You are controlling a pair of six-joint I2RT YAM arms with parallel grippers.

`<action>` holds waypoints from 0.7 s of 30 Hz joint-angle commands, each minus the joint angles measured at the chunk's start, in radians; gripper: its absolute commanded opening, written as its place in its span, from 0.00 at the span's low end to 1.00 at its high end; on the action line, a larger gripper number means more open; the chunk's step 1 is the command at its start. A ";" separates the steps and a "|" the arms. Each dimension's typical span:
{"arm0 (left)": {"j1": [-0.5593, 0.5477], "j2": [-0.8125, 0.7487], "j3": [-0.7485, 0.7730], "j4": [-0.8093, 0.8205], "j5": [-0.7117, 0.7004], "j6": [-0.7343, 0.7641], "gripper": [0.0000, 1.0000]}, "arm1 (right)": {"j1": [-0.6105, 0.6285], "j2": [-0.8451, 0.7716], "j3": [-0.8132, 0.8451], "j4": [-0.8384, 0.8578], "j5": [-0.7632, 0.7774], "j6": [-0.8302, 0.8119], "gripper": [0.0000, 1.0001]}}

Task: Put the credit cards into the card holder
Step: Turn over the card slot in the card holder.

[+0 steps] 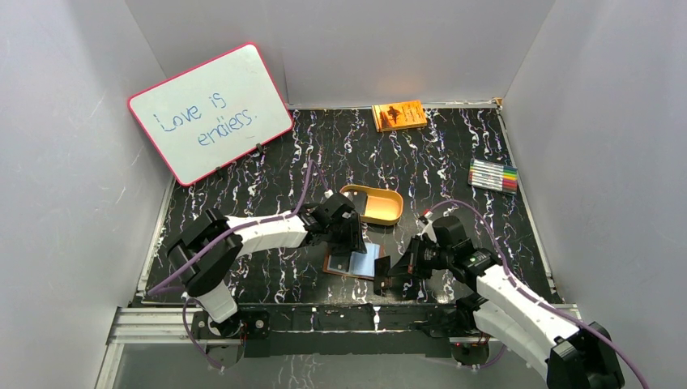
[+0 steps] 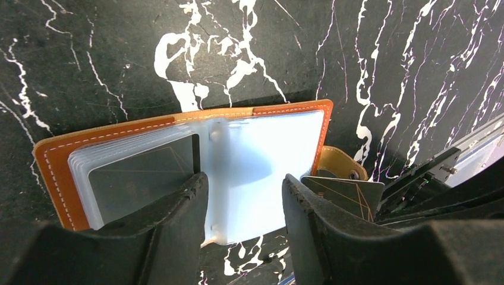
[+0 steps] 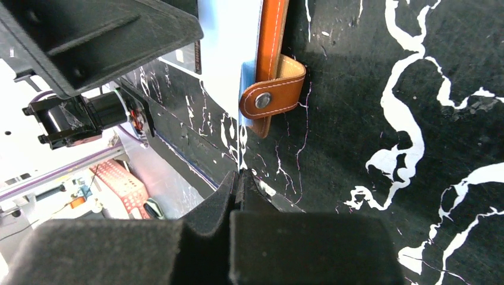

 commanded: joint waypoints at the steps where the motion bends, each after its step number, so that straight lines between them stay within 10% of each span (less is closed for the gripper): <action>1: 0.004 0.043 0.001 -0.055 -0.005 0.030 0.48 | 0.003 -0.043 0.013 -0.028 0.035 0.012 0.00; 21: 0.004 0.107 -0.014 -0.062 -0.018 0.025 0.37 | 0.004 -0.048 0.038 0.007 0.014 -0.014 0.00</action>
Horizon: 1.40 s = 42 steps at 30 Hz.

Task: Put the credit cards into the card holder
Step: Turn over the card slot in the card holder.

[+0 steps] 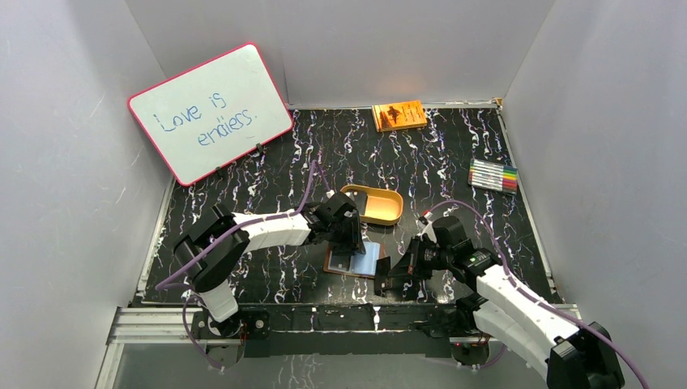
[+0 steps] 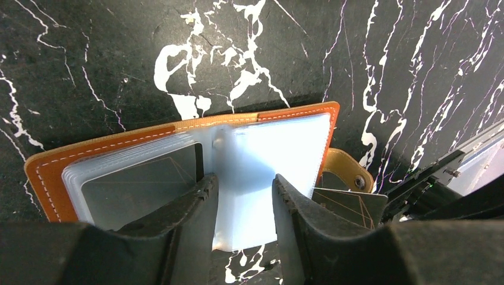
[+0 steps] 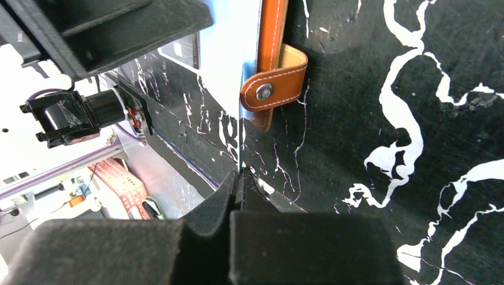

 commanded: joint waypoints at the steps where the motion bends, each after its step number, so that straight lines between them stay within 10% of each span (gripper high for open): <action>1: 0.001 0.058 -0.032 -0.076 -0.041 0.017 0.37 | 0.004 -0.041 0.037 0.026 0.010 -0.008 0.00; 16: 0.001 0.053 -0.044 -0.076 -0.050 0.014 0.30 | 0.003 -0.115 0.102 -0.111 0.175 -0.020 0.00; 42: 0.001 0.053 -0.034 -0.080 -0.050 0.013 0.31 | 0.004 0.025 0.020 0.011 0.003 -0.013 0.00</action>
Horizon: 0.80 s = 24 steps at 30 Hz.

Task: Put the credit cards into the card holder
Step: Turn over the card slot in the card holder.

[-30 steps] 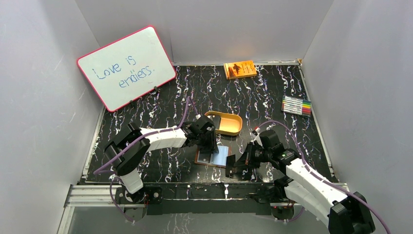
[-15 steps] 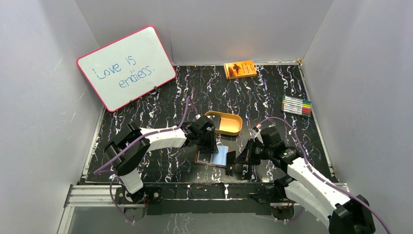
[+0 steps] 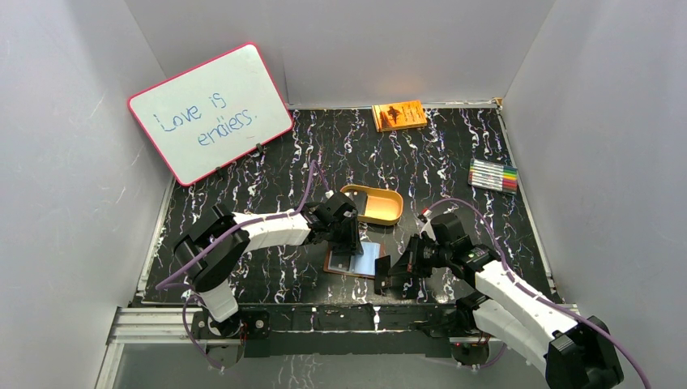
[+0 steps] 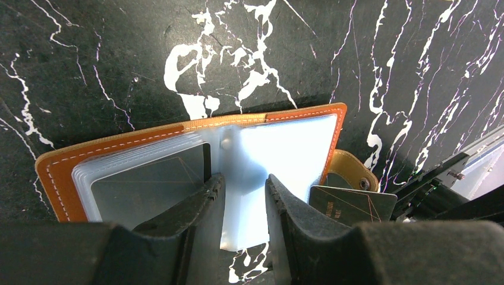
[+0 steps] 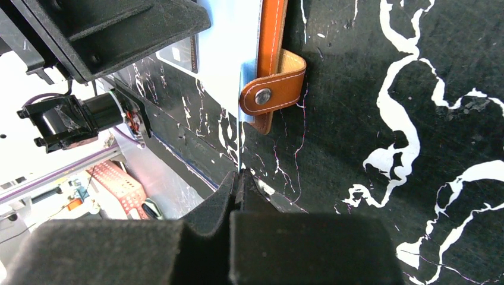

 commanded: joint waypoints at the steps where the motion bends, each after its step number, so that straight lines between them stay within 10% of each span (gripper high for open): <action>1: -0.003 0.051 -0.032 -0.075 -0.045 0.014 0.31 | 0.004 -0.004 -0.013 0.027 -0.011 -0.004 0.00; 24: -0.003 0.049 -0.030 -0.072 -0.036 0.012 0.31 | 0.004 0.092 -0.057 0.156 -0.093 0.010 0.00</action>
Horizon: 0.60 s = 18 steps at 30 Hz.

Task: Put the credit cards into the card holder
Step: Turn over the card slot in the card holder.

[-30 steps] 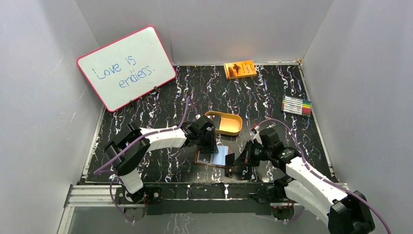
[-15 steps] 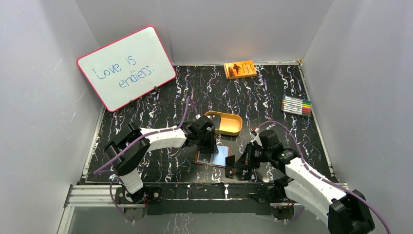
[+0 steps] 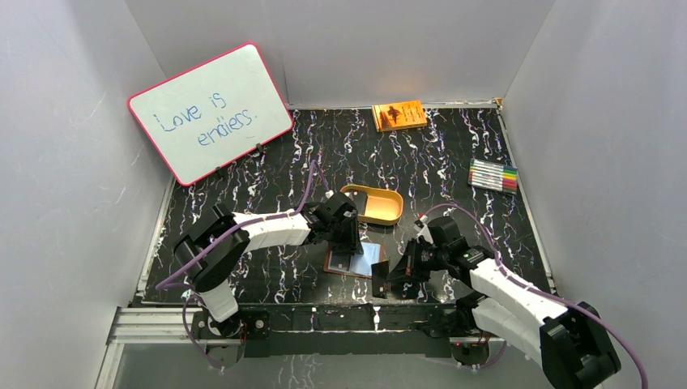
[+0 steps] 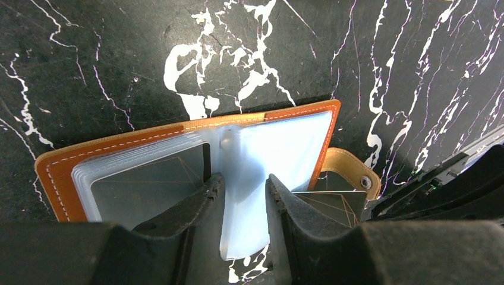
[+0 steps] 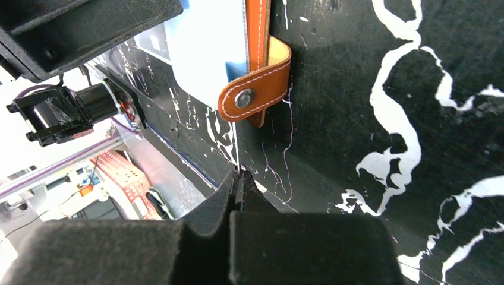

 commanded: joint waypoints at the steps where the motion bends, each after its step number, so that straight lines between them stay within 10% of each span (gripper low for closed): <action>1: -0.003 0.048 -0.030 -0.071 -0.035 0.010 0.31 | 0.005 0.044 -0.007 0.103 -0.055 0.001 0.00; 18: -0.003 0.050 -0.026 -0.083 -0.043 0.010 0.19 | 0.005 0.104 0.018 0.172 -0.084 -0.005 0.00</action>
